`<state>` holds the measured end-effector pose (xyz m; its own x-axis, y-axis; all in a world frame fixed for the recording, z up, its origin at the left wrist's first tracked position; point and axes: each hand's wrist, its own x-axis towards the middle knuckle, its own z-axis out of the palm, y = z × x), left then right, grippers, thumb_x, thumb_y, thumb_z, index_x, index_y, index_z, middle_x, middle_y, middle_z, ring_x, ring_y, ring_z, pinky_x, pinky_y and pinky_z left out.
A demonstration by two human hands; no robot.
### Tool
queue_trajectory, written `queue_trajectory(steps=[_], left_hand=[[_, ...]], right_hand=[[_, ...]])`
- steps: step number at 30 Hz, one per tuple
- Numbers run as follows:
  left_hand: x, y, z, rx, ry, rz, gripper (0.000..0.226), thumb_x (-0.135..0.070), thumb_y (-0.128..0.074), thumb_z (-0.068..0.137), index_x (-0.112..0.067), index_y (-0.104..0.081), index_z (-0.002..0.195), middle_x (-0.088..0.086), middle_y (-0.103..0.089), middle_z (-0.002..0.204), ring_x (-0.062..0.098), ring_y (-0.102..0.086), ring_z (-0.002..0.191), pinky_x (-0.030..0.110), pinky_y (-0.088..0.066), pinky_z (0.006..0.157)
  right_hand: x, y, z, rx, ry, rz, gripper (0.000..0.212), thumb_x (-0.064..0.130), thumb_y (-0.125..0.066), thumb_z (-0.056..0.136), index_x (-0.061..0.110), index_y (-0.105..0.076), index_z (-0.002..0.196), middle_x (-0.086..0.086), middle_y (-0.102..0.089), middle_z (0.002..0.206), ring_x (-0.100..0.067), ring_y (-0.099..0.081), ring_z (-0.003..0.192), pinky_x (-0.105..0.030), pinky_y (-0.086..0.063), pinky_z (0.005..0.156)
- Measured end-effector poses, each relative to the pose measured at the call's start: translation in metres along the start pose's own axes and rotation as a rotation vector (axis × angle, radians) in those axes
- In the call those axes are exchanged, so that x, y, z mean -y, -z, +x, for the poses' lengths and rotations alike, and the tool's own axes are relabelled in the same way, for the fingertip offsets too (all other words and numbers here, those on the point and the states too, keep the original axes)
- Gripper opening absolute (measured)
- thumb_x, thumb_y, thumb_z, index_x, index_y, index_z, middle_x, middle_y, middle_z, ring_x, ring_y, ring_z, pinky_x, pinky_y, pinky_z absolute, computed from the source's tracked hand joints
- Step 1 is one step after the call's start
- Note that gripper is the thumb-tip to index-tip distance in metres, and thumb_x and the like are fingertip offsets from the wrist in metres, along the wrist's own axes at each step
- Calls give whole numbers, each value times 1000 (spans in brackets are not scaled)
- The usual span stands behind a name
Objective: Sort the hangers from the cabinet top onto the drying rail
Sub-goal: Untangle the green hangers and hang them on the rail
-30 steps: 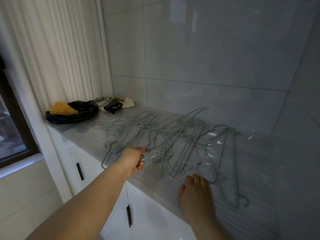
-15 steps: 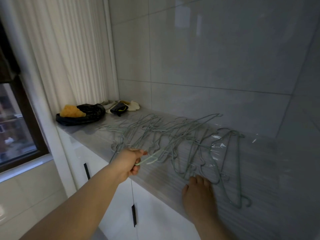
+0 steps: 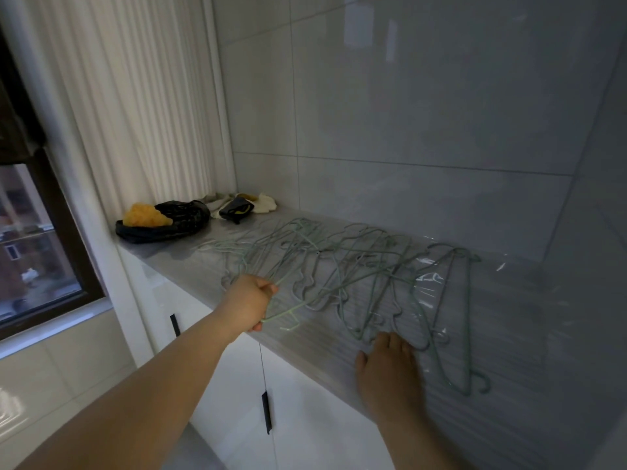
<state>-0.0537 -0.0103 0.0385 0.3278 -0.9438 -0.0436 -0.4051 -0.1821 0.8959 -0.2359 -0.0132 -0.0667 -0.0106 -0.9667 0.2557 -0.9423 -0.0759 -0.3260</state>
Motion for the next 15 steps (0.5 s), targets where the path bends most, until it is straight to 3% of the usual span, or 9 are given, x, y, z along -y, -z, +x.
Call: queue_trajectory(steps=[3, 6, 15], left_hand=[[8, -2, 1, -3, 43, -105, 26, -11, -47, 94, 4, -58, 111, 4, -37, 53, 15, -36, 35, 7, -24, 26], [16, -2, -1, 22, 103, -251, 26, -9, -44, 95, 7, -57, 111, 2, -30, 52, 4, -25, 20, 6, -20, 28], [24, 8, 0, 2, 144, -415, 22, -10, -43, 95, 3, -59, 102, 1, -26, 45, 3, -22, 24, 7, -19, 30]], right_hand=[[1, -2, 2, -13, 40, 22, 42, 35, -38, 93, 17, -34, 132, -5, -28, 145, -22, -35, 127, -30, -29, 104], [8, -5, 7, -1, 149, 31, 38, 32, -34, 95, 18, -38, 131, 0, -36, 141, -16, -32, 129, -28, -25, 105], [19, -12, 24, -122, 208, -21, 26, 16, -42, 93, 13, -60, 111, -10, -49, 129, -23, -46, 118, -33, -34, 98]])
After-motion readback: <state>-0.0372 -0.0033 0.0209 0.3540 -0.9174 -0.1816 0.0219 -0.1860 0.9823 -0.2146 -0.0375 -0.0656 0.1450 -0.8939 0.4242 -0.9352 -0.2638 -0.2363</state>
